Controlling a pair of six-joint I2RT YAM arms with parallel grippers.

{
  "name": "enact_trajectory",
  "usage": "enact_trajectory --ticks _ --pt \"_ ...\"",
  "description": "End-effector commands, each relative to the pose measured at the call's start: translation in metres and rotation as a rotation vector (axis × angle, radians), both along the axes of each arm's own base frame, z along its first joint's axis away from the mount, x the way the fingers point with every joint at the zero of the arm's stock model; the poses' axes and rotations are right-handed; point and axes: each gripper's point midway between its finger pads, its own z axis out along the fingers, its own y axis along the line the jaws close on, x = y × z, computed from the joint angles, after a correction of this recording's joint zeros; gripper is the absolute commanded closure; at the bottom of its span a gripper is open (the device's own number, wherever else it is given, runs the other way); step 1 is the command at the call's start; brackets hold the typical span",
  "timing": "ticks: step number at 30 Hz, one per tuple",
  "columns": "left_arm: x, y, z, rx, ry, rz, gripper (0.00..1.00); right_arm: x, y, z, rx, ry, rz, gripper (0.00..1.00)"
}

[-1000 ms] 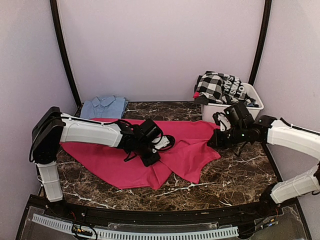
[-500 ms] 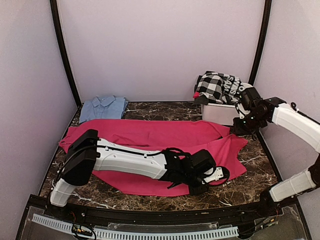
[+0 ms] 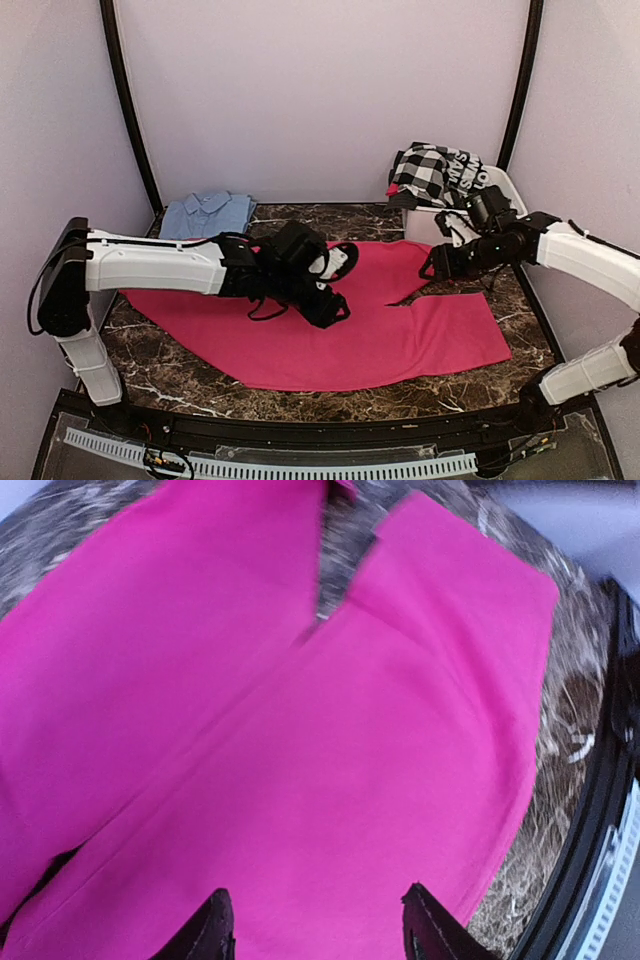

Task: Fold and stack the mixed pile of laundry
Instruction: Smooth out the flattened T-shirt at the center of the board.

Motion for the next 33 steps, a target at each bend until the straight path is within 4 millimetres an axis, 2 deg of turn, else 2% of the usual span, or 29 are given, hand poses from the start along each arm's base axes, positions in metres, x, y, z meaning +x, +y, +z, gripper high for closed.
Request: enact_trajectory --ticks 1,2,3,4,5,6,7,8,9,10,11,12,13,14,15,19,22,27,32,33 --pt "0.033 0.061 0.015 -0.102 0.115 0.340 0.43 -0.014 0.064 -0.042 0.045 0.089 0.171 0.42" --pt "0.032 0.077 0.005 -0.095 0.155 0.400 0.43 -0.013 0.072 -0.049 0.035 0.095 0.191 0.43" --pt "0.043 0.097 0.019 -0.123 0.131 0.475 0.43 -0.015 0.081 -0.056 0.033 0.104 0.215 0.44" --pt "0.043 0.115 0.009 -0.111 0.154 0.546 0.42 -0.015 0.087 -0.063 0.033 0.113 0.234 0.44" --pt "0.050 0.134 0.025 -0.157 0.143 0.604 0.41 -0.015 0.093 -0.070 0.036 0.125 0.249 0.45" --pt "0.049 0.154 0.018 -0.149 0.167 0.682 0.40 -0.014 0.096 -0.078 0.038 0.133 0.260 0.46" --pt "0.055 0.175 0.032 -0.191 0.156 0.750 0.38 -0.013 0.098 -0.085 0.033 0.148 0.262 0.47" --pt "0.052 0.196 0.023 -0.181 0.185 0.833 0.37 -0.012 0.098 -0.093 0.025 0.158 0.261 0.47" --pt "0.057 0.220 0.036 -0.229 0.179 0.912 0.37 -0.011 0.097 -0.101 0.021 0.171 0.259 0.47" --pt "0.051 0.240 0.025 -0.210 0.216 0.994 0.36 -0.011 0.096 -0.108 0.024 0.190 0.258 0.47" --pt "0.054 0.264 0.035 -0.257 0.213 1.069 0.35 -0.009 0.092 -0.115 0.029 0.213 0.250 0.47" --pt "0.044 0.282 0.022 -0.236 0.262 1.144 0.34 -0.008 0.089 -0.122 0.037 0.234 0.239 0.47" --pt "0.043 0.308 0.022 -0.262 0.268 1.231 0.33 -0.005 0.084 -0.128 0.044 0.253 0.223 0.48" --pt "0.034 0.321 0.022 -0.279 0.296 1.286 0.30 -0.004 0.077 -0.135 0.043 0.272 0.203 0.48" --pt "0.032 0.342 0.014 -0.275 0.314 1.366 0.28 -0.002 0.071 -0.141 0.038 0.289 0.187 0.48" --pt "0.005 0.396 -0.007 -0.230 0.408 1.643 0.20 0.004 0.045 -0.154 0.027 0.333 0.116 0.47" --pt "-0.015 0.420 -0.023 -0.138 0.458 1.795 0.15 0.010 0.028 -0.156 0.028 0.339 0.055 0.47" --pt "-0.031 0.437 -0.046 -0.122 0.503 1.955 0.11 0.017 0.017 -0.142 0.034 0.312 -0.005 0.42" --pt "-0.018 0.446 -0.067 -0.195 0.469 1.977 0.12 0.019 -0.006 -0.137 -0.076 0.284 -0.037 0.42" --pt "-0.010 0.447 -0.065 -0.226 0.442 1.972 0.15 0.018 -0.006 -0.132 -0.079 0.268 -0.022 0.44"
